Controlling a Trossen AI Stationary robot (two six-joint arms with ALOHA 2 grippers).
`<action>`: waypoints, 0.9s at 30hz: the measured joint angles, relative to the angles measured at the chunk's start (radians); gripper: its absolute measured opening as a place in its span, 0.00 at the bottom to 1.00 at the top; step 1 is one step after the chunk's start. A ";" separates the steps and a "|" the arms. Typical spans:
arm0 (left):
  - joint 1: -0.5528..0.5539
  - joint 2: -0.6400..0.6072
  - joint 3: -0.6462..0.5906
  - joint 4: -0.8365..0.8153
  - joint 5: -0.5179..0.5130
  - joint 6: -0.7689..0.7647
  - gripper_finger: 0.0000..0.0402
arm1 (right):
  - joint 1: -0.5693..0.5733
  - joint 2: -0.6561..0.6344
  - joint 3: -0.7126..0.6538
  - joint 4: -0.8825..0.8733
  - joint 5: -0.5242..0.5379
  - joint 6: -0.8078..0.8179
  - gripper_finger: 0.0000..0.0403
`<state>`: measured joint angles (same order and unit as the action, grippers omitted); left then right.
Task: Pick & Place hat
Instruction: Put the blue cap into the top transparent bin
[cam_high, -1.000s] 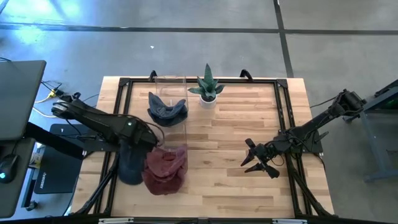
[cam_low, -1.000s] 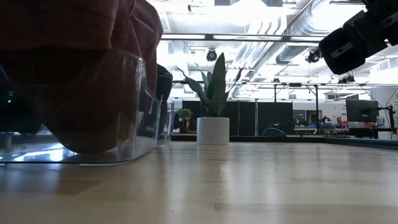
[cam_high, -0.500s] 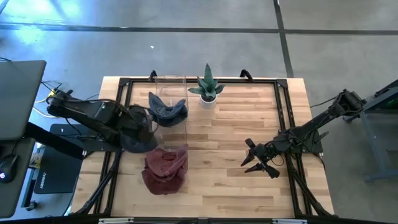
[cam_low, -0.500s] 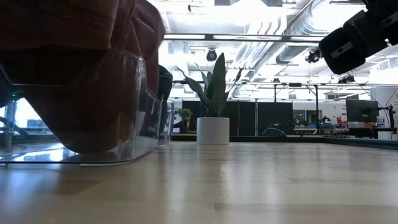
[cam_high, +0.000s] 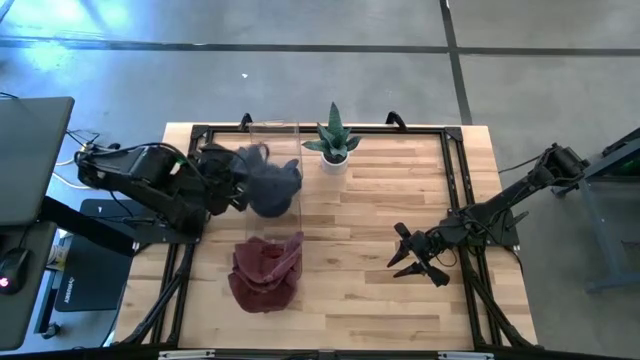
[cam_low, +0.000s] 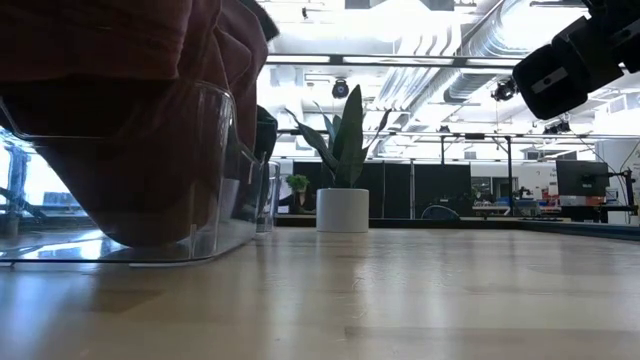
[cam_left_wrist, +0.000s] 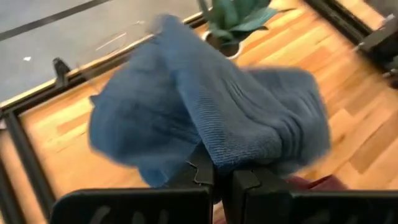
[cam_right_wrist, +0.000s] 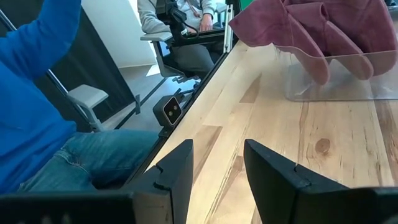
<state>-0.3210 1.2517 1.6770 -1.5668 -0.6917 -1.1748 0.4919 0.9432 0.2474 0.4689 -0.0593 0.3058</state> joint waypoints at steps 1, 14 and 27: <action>0.000 0.014 0.022 0.000 -0.001 0.007 0.00 | 0.000 0.000 0.000 0.000 0.000 0.000 0.34; 0.000 0.287 0.349 0.171 -0.036 0.306 0.00 | 0.000 0.000 0.000 0.006 0.002 -0.020 0.34; 0.012 0.615 0.375 0.750 -0.253 0.868 0.00 | 0.000 -0.234 0.000 -0.441 0.089 0.219 0.34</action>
<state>-0.3091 1.8667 2.0518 -0.8163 -0.9447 -0.3070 0.4919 0.7088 0.2474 0.0284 0.0293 0.5243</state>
